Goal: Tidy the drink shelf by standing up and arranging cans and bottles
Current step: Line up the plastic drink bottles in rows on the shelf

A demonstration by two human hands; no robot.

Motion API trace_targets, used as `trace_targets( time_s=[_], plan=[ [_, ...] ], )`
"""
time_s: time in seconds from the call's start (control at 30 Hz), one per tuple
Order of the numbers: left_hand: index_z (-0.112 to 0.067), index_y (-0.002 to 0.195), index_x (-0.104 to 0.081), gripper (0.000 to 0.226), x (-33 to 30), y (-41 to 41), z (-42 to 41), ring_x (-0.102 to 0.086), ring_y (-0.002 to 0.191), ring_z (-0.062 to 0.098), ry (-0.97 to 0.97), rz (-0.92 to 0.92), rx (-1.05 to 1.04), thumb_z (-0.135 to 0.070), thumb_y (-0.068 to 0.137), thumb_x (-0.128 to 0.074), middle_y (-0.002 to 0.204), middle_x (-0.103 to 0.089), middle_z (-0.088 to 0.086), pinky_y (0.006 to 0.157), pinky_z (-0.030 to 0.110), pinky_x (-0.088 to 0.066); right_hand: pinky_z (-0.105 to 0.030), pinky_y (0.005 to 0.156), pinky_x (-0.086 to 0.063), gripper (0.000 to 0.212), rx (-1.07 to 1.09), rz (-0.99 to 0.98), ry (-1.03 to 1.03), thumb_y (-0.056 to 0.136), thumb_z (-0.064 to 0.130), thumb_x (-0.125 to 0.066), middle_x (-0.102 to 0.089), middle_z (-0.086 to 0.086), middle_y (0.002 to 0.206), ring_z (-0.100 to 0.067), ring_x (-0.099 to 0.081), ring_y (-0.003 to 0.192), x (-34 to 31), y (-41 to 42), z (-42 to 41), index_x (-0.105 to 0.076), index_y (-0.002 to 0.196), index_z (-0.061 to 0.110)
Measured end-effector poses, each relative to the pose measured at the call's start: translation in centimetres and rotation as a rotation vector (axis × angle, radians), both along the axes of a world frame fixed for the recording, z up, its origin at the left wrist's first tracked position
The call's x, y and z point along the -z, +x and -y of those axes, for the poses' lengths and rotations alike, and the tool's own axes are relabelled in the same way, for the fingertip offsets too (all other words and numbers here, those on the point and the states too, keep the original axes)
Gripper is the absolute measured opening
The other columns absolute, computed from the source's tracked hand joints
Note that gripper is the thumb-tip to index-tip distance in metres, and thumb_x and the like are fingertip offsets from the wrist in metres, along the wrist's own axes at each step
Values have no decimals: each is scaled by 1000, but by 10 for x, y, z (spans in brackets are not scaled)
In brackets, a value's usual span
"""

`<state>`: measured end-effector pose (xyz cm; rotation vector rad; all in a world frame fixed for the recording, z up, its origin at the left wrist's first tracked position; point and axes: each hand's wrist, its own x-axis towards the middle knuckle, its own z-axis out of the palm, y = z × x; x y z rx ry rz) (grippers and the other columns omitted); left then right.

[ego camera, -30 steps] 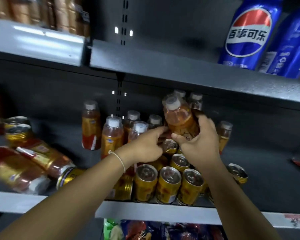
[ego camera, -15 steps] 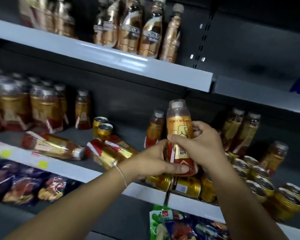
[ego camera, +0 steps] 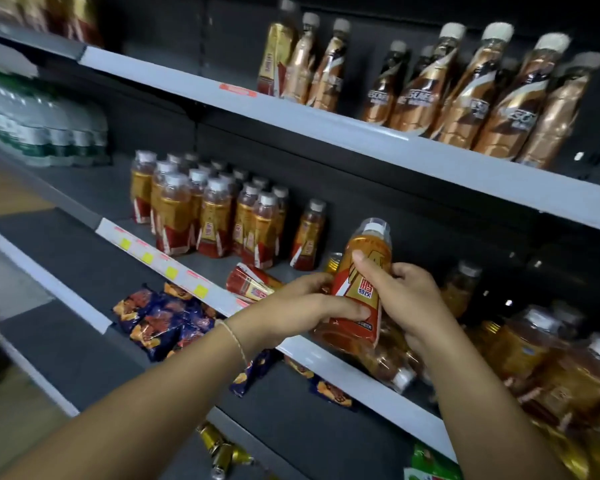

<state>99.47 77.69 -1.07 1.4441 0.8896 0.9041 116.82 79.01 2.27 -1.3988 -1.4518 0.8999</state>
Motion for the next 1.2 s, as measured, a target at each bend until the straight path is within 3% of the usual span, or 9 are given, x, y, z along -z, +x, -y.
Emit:
trace_targets(
  time_s=[0.13,0.27,0.4,0.53,0.63,0.73,0.87,1.0,1.2],
  plan=[
    [-21,116,-63,66,4,-41,-8,-72,87,17,-5,-28,-131,-45,58,-83,99,-75,0,61,27,-52,-30,60,-61,56,-123,-23,-61,74,64,-78,-79,0,81,-16,-77,73,2,-38,-25,-72,100,14],
    [-22,117,-62,57,5,-79,-19,-71,98,23,19,-75,-227,-34,65,-83,107,-74,2,94,45,-54,-38,75,-61,51,-239,-34,-74,74,59,-80,-79,-1,86,-18,-77,78,9,-77,-57,-74,101,16],
    [-16,116,-61,48,4,-114,-38,-72,94,24,56,-89,-333,-12,73,-82,107,-73,7,87,41,-58,-31,64,-60,43,-317,-89,-20,76,48,-83,-79,3,84,-14,-77,76,11,-120,-92,-70,104,19],
    [-16,111,-61,47,4,-147,-61,-72,89,24,108,-140,-463,-7,71,-83,99,-74,6,79,39,-59,-30,57,-59,44,-415,-121,22,78,44,-84,-79,1,88,-17,-77,77,18,-158,-119,-64,110,23],
    [-17,107,-61,46,14,-166,-78,-73,83,22,139,-166,-514,-3,68,-82,92,-75,3,68,31,-57,-39,67,-60,48,-459,-95,54,70,49,-85,-79,2,94,-19,-77,82,27,-181,-136,-63,109,32],
    [-18,99,-63,43,30,-179,-99,-73,78,14,168,-267,-603,-10,64,-86,87,-75,-3,67,31,-60,-45,86,-58,72,-451,-16,54,57,59,-84,-77,5,102,-21,-75,94,35,-200,-150,-58,119,35],
    [-30,85,-55,46,52,-197,-130,-59,65,-12,263,-476,-714,-26,56,-92,74,-65,-18,50,5,-40,-45,87,-60,65,-365,76,113,51,57,-82,-74,10,103,-14,-72,96,45,-222,-165,-62,109,36],
    [-28,104,-58,58,76,-214,-158,-64,83,0,287,-534,-698,-34,55,-89,94,-66,-18,69,14,-50,-44,94,-56,67,-247,213,130,61,52,-86,-69,8,115,-15,-66,108,54,-237,-172,-60,119,29],
    [-40,109,-49,66,107,-221,-185,-56,84,-20,332,-492,-587,-32,56,-88,92,-60,-30,70,-2,-40,-38,96,-52,60,-56,388,140,72,53,-83,-67,3,118,-20,-62,113,71,-253,-176,-61,119,23]
  ],
)
